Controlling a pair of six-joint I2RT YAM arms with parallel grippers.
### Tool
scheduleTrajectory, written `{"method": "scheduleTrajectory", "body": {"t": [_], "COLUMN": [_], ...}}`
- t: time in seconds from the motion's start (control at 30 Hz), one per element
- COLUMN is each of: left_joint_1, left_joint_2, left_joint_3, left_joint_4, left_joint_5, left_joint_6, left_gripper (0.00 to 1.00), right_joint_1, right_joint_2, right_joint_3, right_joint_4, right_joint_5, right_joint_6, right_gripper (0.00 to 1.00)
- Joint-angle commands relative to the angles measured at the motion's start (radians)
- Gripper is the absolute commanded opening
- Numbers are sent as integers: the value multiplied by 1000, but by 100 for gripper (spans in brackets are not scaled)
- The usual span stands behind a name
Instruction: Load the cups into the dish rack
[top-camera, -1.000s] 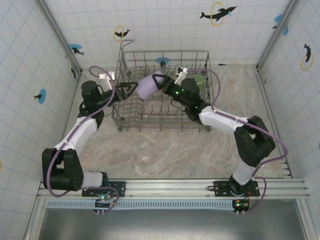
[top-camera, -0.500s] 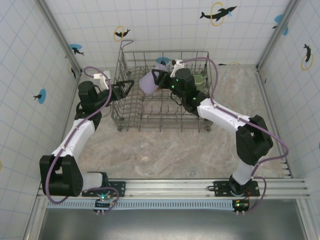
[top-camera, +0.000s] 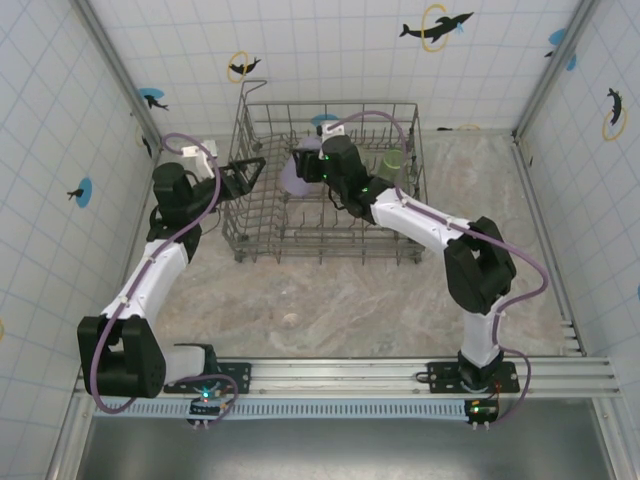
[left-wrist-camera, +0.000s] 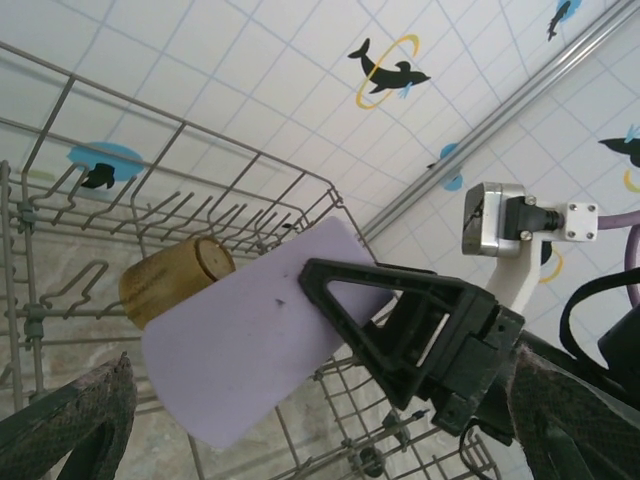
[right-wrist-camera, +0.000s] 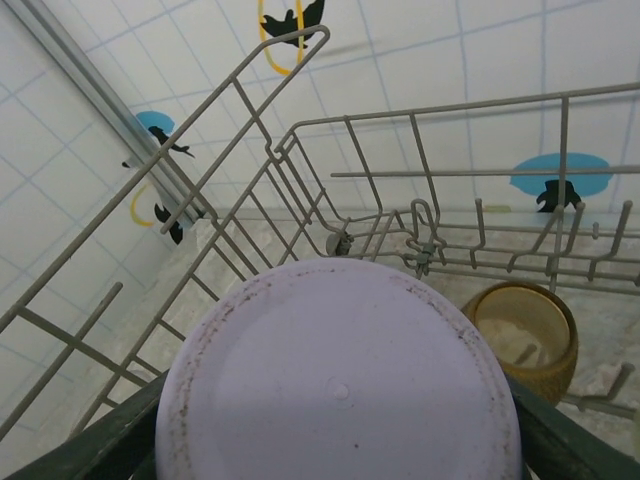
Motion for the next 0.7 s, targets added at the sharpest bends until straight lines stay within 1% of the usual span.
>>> {"method": "scheduleTrajectory", "body": {"t": [0.0,0.27,0.3,0.4,0.5,0.67], "left_joint_1": [11,11,10,11,10,11], "left_joint_2": [8,27,29,29,25,30], "left_joint_3": [-7,-14,-19,-35,-37,-38], "left_joint_4": [67,138,160,198,200,200], "left_joint_5": [44,116,131,135,132,133], "left_joint_6": [-40,-86,-98,-122,-116,-119], "left_gripper": [98,98,98,98,98,98], "right_joint_1": [22,52,55,64,64,63], "right_joint_2": [36,97,104,121,139,166], "right_joint_3": [91,156,161,176,180,187], "right_joint_4": [-34,-60,-93,-105,-112,-103], "right_joint_5": [52,135,150,185,203,192], "right_joint_6": [-84,-183,-193,-218,-226,-236], "right_gripper": [42,42,42,42,43,43]}}
